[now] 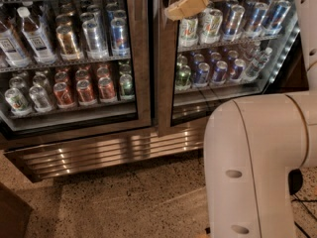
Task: Open right fridge door
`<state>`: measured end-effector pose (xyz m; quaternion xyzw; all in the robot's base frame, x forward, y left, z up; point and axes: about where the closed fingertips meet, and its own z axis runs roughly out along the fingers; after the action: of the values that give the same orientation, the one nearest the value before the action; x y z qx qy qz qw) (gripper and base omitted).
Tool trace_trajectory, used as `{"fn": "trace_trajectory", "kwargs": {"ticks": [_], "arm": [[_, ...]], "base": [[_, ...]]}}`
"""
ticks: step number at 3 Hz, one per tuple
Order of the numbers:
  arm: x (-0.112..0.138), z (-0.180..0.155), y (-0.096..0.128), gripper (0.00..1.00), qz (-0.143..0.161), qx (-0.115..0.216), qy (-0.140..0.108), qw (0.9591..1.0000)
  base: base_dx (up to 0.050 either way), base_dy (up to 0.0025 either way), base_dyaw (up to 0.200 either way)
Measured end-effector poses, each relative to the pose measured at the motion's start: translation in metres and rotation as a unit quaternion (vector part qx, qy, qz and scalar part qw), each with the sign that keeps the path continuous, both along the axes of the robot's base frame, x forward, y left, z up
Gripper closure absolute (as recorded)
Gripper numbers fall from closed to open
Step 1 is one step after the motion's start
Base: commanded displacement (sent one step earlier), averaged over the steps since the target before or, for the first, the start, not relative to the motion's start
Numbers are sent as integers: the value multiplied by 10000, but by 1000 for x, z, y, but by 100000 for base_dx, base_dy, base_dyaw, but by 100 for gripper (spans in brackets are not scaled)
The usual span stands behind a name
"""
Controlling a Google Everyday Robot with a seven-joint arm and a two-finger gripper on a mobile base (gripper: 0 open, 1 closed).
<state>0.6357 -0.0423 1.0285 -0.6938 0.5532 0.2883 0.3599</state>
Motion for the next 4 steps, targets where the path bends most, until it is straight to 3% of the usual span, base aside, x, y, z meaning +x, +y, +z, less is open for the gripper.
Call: {"fn": "trace_trajectory", "kwargs": {"ticks": [1, 2, 3, 4], "arm": [[0, 0, 0, 69, 0, 0, 0, 10000], [0, 0, 0, 69, 0, 0, -2, 10000], [0, 19, 5, 50, -92, -91, -336, 9994], [-1, 19, 2, 27, -91, -91, -337, 9993]], "base": [[5001, 0, 8], [0, 0, 0], [0, 0, 0], [0, 0, 0]]}}
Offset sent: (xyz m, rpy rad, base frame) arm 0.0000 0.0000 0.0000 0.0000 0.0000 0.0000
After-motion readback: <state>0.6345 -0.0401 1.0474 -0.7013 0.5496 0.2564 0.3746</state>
